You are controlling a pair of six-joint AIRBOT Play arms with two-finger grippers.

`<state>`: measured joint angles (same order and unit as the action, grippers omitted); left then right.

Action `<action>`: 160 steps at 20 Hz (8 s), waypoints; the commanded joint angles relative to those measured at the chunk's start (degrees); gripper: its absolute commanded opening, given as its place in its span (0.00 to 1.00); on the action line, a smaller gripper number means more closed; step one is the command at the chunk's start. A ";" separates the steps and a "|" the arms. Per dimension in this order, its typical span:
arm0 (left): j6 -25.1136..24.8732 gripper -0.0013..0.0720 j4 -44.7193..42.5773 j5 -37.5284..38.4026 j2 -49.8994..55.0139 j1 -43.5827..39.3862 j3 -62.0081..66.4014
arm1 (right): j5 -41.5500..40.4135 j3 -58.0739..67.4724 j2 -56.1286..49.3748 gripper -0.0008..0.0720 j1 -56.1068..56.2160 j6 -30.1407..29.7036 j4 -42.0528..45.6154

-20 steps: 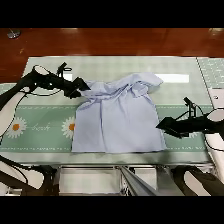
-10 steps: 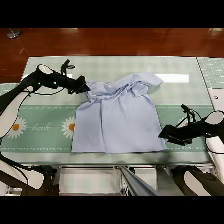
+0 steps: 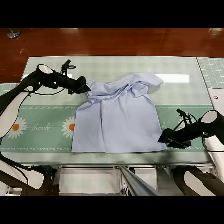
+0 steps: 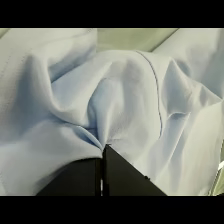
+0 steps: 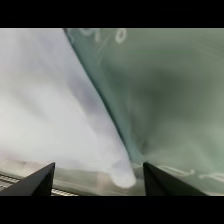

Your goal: Fold the shirts.

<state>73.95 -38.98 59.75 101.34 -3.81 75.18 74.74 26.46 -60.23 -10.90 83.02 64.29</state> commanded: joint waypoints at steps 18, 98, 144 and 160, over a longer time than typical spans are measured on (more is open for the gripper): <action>-3.85 0.05 -8.20 0.63 -22.82 8.76 -19.63 | 2.67 30.84 -13.64 0.03 -13.03 -8.76 -1.40; -10.34 0.04 26.32 -2.91 -36.41 7.98 7.87 | 0.37 71.41 -7.65 0.03 -0.83 -4.11 -14.49; 15.91 0.05 -14.78 -27.12 -11.45 -7.06 7.56 | -18.29 66.93 -36.37 0.04 -0.79 -0.85 -19.17; 9.86 0.97 -14.88 13.11 -46.29 21.62 -44.22 | -12.72 20.70 -10.38 0.88 -19.19 -13.94 -23.08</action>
<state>84.07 -59.00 77.41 66.81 13.63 50.19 69.54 63.07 -79.05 -28.69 74.28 50.70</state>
